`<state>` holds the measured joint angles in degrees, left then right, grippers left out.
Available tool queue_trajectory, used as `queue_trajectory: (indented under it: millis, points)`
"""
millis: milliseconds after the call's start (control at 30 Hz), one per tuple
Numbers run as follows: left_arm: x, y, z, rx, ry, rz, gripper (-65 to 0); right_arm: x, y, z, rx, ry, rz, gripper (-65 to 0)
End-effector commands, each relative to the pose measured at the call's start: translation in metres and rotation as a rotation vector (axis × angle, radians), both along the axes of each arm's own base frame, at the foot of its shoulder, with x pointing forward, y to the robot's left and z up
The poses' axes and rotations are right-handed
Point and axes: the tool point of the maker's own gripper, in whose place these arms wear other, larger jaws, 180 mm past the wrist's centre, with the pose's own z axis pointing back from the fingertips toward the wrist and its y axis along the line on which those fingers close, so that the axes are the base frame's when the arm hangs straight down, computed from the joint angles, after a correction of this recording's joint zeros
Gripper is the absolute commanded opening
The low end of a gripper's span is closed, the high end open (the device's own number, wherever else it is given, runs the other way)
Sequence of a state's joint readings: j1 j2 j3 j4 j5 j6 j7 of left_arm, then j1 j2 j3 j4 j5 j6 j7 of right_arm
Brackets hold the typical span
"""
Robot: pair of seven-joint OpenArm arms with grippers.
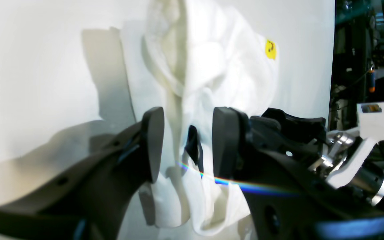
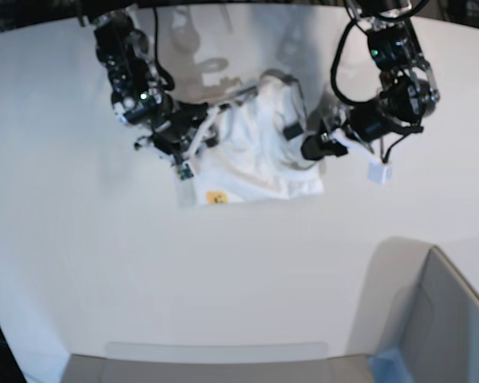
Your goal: Layout the t-shirt on the table in an organized manner, then fold the t-shirt properly
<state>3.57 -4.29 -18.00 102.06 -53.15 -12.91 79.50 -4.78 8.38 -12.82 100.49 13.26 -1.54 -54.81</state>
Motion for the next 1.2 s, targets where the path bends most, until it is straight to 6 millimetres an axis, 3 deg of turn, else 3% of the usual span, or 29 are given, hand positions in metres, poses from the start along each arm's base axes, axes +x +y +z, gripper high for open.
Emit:
queue_trajectory:
  millis: [0,333,533,633,800,1000,1167]
  points:
    - [0.008,-0.002,0.008,-0.012,-0.024,-0.011,-39.4,0.005,0.001,0.007,0.007,-0.025,0.006,-40.7]
    - [0.023,-0.001,-0.004,-0.055,0.02,0.0,-41.8,0.005,0.002,0.007,0.008,-0.025,0.005,-40.7]
    - [0.028,0.002,-0.025,-0.09,0.076,0.043,-60.6,0.006,0.002,0.008,0.009,-0.028,0.006,-40.7]
    - [0.029,0.018,-0.036,-0.067,0.097,0.075,-65.0,0.006,0.002,0.008,0.009,-0.028,0.006,-40.7]
    - [0.034,0.04,-0.035,-0.017,0.074,0.106,-65.0,0.005,0.001,0.007,0.007,-0.026,0.005,-40.7]
    - [0.042,0.04,-0.024,-0.019,0.043,0.1,-64.6,0.007,0.002,0.008,0.008,-0.029,0.005,-40.7]
    - [0.049,0.04,-0.001,0.008,-0.034,0.089,-54.4,0.007,0.002,0.009,0.008,-0.031,0.005,-40.7]
